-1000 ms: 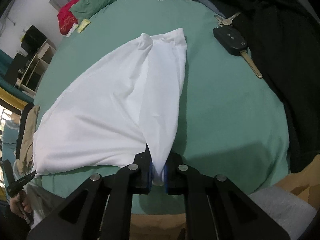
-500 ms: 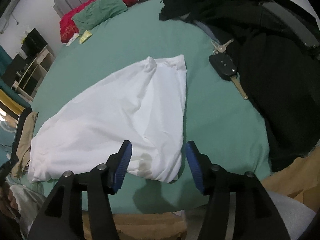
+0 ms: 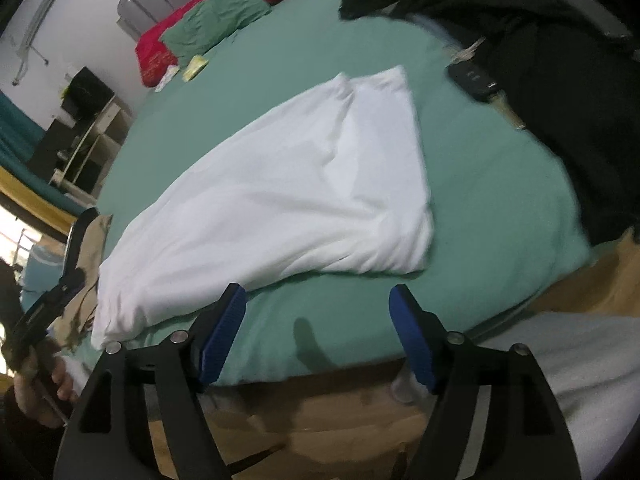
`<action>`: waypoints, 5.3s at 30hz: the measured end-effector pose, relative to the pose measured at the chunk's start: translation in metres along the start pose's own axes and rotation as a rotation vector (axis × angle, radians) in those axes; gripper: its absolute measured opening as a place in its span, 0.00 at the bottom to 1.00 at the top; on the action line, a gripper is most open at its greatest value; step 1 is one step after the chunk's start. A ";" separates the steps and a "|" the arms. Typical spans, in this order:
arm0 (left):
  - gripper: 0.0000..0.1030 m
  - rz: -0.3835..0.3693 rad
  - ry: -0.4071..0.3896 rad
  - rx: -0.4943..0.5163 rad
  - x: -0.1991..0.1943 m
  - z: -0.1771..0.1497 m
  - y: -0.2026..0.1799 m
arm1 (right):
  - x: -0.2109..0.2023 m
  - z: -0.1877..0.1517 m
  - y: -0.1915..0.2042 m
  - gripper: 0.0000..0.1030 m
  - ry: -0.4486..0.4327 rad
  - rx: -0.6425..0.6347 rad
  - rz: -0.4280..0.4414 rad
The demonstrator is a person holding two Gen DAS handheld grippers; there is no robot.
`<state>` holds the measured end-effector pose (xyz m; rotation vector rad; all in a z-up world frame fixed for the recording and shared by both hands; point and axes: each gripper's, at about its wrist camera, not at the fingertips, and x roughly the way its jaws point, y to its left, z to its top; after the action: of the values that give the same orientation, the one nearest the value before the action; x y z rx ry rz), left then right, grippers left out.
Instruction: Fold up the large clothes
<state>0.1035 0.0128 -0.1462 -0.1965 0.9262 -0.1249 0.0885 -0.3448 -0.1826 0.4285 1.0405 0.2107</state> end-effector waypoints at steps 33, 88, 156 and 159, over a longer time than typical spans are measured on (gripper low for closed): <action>0.54 0.034 0.113 0.047 0.122 0.003 -0.042 | 0.061 0.028 0.002 1.00 -0.196 0.257 0.144; 0.56 -0.004 -0.105 -0.258 -0.044 0.014 0.228 | 0.139 -0.097 0.364 0.44 0.351 -0.934 0.430; 0.68 -0.294 0.175 -0.382 0.082 -0.002 0.103 | 0.073 0.039 0.072 0.48 0.094 -0.374 0.169; 0.69 -0.374 0.181 -0.401 0.089 -0.005 0.091 | 0.064 0.048 0.073 0.48 0.035 -0.356 0.201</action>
<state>0.1550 0.0843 -0.2389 -0.7409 1.0814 -0.3057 0.1640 -0.2675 -0.1805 0.2054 0.9698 0.5754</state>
